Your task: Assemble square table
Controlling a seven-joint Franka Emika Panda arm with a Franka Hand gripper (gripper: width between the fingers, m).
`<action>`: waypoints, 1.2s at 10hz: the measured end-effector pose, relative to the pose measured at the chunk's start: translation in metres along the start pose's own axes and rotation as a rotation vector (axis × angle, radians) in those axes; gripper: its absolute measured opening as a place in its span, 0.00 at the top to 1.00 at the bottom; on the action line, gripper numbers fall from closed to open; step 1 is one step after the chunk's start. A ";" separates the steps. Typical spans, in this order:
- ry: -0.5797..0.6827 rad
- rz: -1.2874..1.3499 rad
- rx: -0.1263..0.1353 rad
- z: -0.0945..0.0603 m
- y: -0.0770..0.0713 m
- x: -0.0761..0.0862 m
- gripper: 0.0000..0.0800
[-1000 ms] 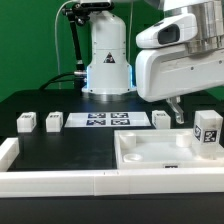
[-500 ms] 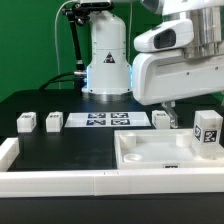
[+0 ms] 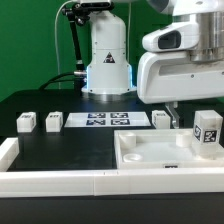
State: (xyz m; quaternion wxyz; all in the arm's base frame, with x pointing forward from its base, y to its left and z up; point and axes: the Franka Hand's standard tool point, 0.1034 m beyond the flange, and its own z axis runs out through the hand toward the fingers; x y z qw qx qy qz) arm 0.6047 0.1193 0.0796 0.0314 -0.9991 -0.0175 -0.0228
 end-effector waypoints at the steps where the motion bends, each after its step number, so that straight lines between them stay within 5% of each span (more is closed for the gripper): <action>1: 0.000 0.000 0.000 0.000 0.000 0.000 0.19; 8: 0.019 -0.062 0.001 -0.007 0.000 0.011 0.19; 10: 0.019 -0.063 0.001 -0.007 0.000 0.011 0.55; 12: 0.020 -0.055 0.002 -0.007 0.000 0.011 0.64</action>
Offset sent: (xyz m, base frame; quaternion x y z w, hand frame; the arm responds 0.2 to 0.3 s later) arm 0.0153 -0.0042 0.0005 0.0308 0.0266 -0.0971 0.9944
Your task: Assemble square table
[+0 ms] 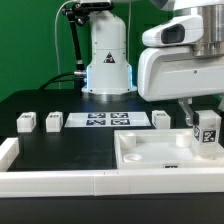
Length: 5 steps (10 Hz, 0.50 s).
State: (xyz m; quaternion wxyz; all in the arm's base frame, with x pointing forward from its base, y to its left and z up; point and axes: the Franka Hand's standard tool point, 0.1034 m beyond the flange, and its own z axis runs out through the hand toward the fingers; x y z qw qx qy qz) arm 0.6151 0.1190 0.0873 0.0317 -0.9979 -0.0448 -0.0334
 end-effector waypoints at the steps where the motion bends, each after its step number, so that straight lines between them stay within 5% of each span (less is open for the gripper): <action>1: 0.000 0.016 0.000 0.000 0.000 0.000 0.64; 5: 0.015 0.316 0.012 0.000 0.004 -0.002 0.64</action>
Offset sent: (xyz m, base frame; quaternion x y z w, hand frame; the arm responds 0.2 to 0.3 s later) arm 0.0000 0.0000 0.0000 0.0000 0.0000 0.1938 0.9810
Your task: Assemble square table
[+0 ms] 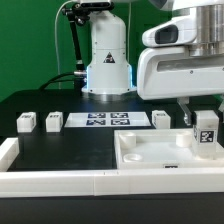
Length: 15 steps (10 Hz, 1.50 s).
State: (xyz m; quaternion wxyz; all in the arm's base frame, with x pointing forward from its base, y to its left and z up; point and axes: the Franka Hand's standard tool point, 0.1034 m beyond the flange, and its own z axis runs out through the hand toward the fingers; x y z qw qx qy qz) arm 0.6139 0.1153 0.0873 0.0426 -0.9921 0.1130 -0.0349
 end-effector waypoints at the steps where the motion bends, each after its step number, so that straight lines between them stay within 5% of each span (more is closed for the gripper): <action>1: 0.004 0.097 0.000 0.000 0.001 -0.001 0.64; 9: -0.019 0.879 0.010 0.002 -0.009 -0.009 0.64; 12: -0.027 0.967 0.013 0.003 -0.009 -0.008 0.64; 14: -0.026 0.849 0.013 0.003 -0.009 -0.008 0.55; 15: -0.026 0.792 0.014 0.003 -0.010 -0.008 0.31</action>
Offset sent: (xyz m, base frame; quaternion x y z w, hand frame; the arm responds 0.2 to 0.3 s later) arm -0.0131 0.0012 -0.0040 0.0097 0.0015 0.2966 0.9550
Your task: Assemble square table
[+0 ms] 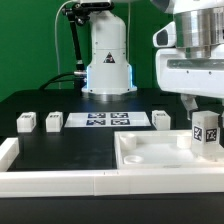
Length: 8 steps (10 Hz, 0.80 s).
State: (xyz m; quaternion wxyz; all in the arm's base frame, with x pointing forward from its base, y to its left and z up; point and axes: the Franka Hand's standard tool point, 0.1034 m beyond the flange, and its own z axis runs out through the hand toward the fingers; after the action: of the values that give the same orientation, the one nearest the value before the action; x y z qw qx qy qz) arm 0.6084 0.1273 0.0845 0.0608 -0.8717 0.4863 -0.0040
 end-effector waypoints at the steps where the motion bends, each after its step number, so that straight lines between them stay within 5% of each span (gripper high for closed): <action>1: -0.001 -0.090 0.000 0.000 -0.001 -0.002 0.23; 8: -0.009 -0.709 -0.010 0.003 0.004 0.002 0.19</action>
Offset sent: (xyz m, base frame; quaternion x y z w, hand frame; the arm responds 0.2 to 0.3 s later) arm 0.0026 0.0011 -0.0057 0.0116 -0.0539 -0.2781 0.9590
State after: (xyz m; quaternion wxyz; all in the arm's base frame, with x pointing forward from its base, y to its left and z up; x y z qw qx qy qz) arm 0.6063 0.1237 0.0814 0.0535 -0.9866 0.1531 -0.0189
